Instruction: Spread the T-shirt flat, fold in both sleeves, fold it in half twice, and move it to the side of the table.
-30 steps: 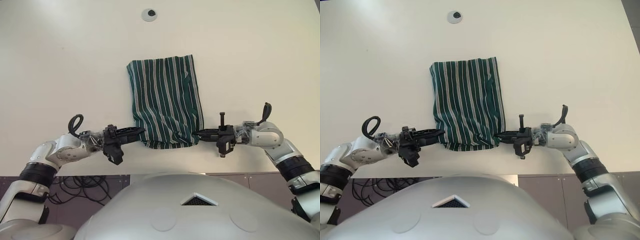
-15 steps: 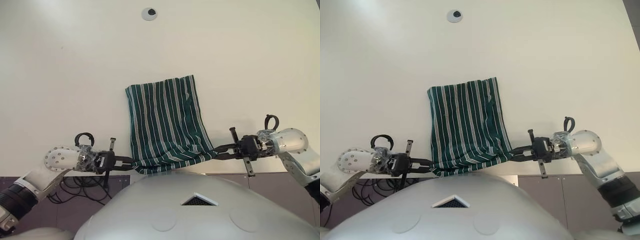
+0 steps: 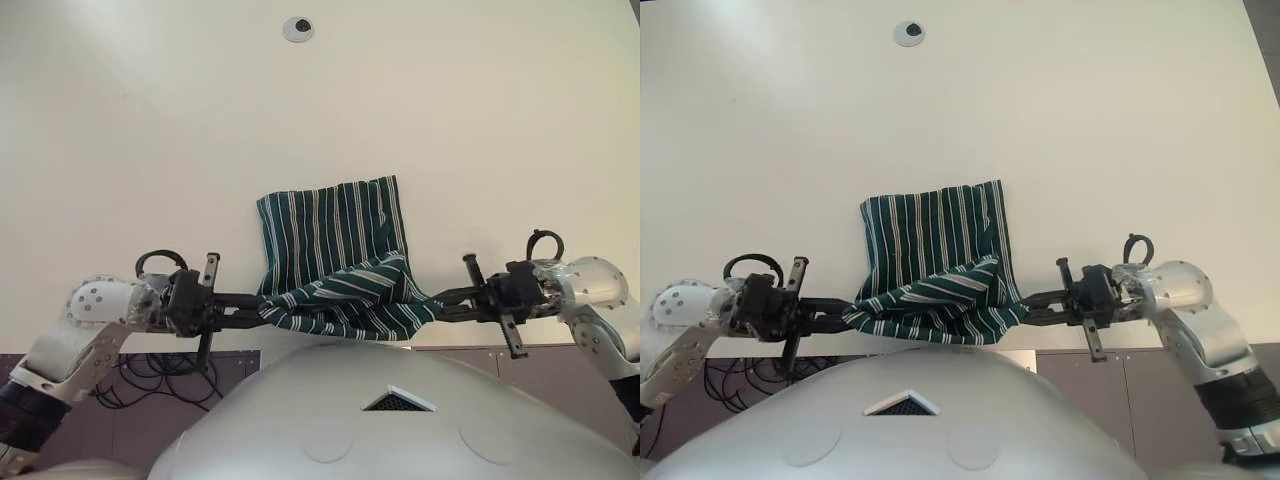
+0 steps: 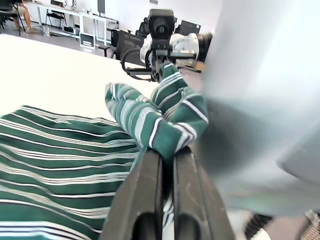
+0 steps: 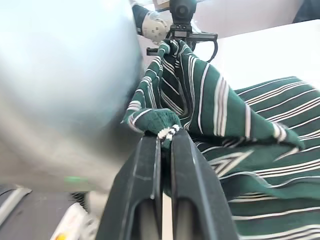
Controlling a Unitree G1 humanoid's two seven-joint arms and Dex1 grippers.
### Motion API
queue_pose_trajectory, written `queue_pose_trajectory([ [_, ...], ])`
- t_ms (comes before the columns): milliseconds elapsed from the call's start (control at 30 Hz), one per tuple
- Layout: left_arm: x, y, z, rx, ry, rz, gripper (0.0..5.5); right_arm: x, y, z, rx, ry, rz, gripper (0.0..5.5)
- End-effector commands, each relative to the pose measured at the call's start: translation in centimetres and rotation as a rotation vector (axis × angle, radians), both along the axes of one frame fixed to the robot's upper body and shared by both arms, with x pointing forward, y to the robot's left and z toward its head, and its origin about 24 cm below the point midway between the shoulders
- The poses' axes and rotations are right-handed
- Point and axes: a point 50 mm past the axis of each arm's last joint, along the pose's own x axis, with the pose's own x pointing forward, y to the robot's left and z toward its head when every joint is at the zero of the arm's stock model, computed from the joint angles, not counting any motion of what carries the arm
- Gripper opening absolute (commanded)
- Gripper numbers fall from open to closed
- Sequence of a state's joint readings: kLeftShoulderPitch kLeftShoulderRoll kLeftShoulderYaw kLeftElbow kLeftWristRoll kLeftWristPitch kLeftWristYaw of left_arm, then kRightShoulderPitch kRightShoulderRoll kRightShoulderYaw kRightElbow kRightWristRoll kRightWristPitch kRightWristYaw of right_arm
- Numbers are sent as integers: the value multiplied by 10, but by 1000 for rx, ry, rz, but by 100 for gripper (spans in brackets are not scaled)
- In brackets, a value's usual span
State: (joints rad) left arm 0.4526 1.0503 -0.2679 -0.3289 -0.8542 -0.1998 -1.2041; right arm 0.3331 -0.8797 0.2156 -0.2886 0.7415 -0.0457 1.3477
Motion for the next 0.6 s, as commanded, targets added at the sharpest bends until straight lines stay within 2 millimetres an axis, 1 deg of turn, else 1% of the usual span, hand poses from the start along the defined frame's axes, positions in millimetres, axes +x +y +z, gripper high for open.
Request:
queue_pose_trajectory([
  [33, 26, 7, -15, 100, -10, 161, 0, 33, 2, -3, -37, -21, -191, 0],
  [100, 43, 21, -27, 137, 30, 297, 0, 54, 4, -7, -45, 5, -310, 0],
  [167, 56, 32, -34, 135, 84, 403, 0, 71, 6, -11, -65, 21, -409, 0],
  [233, 66, 39, -41, 149, 124, 461, 0, 87, 8, -15, -87, 40, -484, 0],
  [333, 72, 38, -52, 208, 173, 478, 0, 104, 15, -24, -130, 71, -535, 0],
  [400, 74, 35, -64, 280, 236, 480, 0, 111, 22, -35, -182, 91, -549, 0],
  [467, 76, 34, -72, 324, 284, 489, 0, 118, 25, -45, -238, 112, -573, 0],
  [533, 82, 36, -69, 315, 310, 509, 0, 125, 23, -54, -285, 136, -621, 0],
  [600, 91, 38, -65, 282, 333, 561, 0, 130, 23, -58, -282, 169, -651, 0],
])
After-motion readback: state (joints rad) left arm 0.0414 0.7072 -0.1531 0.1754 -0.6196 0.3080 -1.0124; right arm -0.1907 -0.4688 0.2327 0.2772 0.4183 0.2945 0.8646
